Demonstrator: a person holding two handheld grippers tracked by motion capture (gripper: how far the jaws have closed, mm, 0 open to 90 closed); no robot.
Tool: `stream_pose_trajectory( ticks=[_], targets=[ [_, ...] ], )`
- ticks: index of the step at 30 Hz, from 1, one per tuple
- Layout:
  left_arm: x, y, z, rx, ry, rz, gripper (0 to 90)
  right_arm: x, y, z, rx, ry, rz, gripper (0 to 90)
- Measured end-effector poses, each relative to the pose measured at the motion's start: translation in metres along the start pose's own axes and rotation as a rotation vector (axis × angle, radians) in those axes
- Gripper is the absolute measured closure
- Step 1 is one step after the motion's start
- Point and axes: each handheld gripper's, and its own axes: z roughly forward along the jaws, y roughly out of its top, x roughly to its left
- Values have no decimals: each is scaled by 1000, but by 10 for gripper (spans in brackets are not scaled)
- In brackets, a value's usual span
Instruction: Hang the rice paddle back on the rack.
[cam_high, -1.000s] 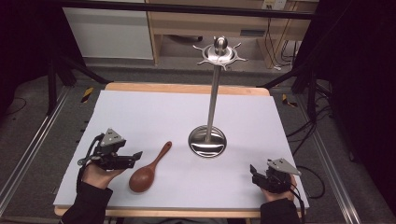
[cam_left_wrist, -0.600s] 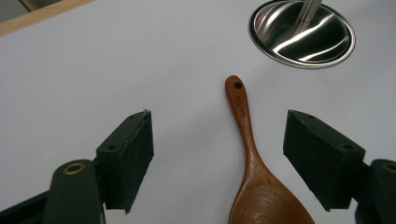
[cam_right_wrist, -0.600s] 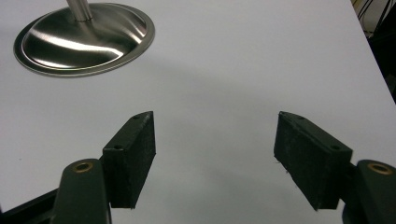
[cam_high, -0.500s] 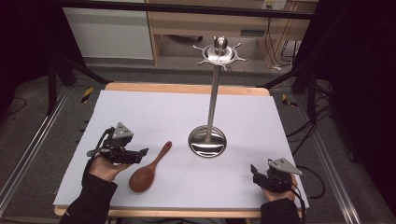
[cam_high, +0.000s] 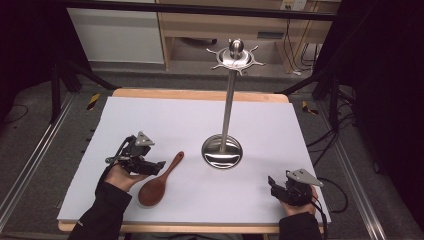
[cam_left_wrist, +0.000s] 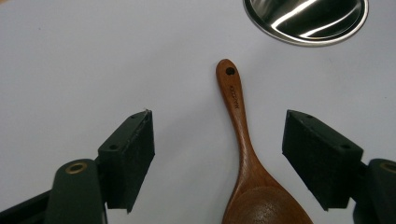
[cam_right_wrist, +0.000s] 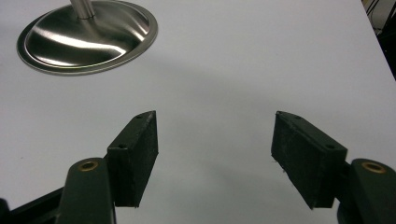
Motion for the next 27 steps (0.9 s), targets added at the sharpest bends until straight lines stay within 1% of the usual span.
stream_pose_trajectory(
  ticks=[1, 2, 4, 5, 6, 9, 13, 15, 17, 27],
  targets=[
    [0, 0, 0, 0, 0, 0, 249, 0, 0, 0, 0, 0, -1, 318],
    [-1, 0, 2, 15, -2, 2, 251, 0, 0, 0, -1, 0, -2, 318],
    [-1, 0, 3, 16, -2, 5, 261, 0, 0, 0, 0, -1, -2, 318],
    [-3, 0, 6, 27, -9, 2, 266, 0, 0, 0, 0, -1, -2, 318],
    [-3, 1, 7, 39, -14, 10, 271, 0, 0, 0, 1, -1, -1, 318],
    [-4, 1, 11, 54, -22, 7, 282, 0, 0, 0, 3, 0, 0, 320],
    [-7, 3, 18, 92, -45, 20, 304, 0, 0, 0, 4, 6, -3, 328],
    [-8, 4, 21, 106, -46, 25, 309, 0, 0, 0, 4, 9, -2, 333],
    [-8, 4, 23, 118, -53, 17, 318, 0, 0, 0, 4, 10, -4, 338],
    [-7, 3, 36, 168, -73, 12, 375, 0, 0, 0, 11, 18, -1, 353]
  ],
)
